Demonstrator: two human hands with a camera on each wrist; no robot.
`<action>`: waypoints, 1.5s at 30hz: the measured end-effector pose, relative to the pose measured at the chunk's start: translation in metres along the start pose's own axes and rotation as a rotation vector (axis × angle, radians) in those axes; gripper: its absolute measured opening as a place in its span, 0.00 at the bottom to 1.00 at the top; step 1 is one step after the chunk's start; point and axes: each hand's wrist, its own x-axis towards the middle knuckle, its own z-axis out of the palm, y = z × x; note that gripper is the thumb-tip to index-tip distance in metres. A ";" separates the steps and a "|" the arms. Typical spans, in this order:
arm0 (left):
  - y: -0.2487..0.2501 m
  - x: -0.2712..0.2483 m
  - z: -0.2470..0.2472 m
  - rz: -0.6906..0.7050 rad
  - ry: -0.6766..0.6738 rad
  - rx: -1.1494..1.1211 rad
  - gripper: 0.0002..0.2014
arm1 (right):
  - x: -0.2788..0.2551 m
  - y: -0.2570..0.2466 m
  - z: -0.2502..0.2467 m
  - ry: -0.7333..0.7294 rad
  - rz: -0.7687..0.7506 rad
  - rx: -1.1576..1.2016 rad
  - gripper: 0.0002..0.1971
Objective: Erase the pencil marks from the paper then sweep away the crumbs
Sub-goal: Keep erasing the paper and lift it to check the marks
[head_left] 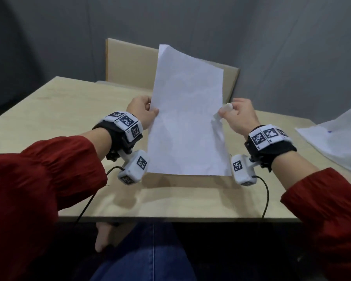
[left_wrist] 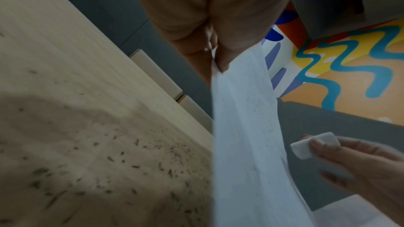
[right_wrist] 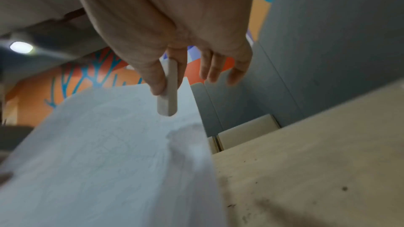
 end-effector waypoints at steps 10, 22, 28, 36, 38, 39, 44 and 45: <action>-0.027 0.015 0.015 -0.129 -0.053 0.196 0.24 | 0.009 0.012 0.051 -0.387 0.075 -0.086 0.05; -0.029 0.043 0.036 0.236 -0.463 0.812 0.26 | 0.023 0.036 0.092 -0.598 -0.015 -0.513 0.07; -0.018 0.037 0.075 0.268 -0.720 1.011 0.42 | 0.024 0.040 0.091 -0.603 -0.142 -0.520 0.08; -0.028 0.032 0.080 0.194 -0.892 1.178 0.63 | 0.016 0.035 0.107 -0.616 -0.249 -0.568 0.11; -0.030 0.028 0.078 0.209 -0.867 1.166 0.67 | 0.019 0.031 0.106 -0.600 -0.306 -0.711 0.10; -0.030 0.027 0.077 0.214 -0.859 1.162 0.67 | 0.019 0.027 0.104 -0.612 -0.335 -0.752 0.10; -0.031 0.030 0.075 0.184 -0.879 1.102 0.53 | 0.012 0.014 0.100 -0.738 -0.521 -0.870 0.07; -0.032 0.030 0.076 0.187 -0.882 1.113 0.59 | 0.017 0.014 0.100 -0.723 -0.505 -0.889 0.09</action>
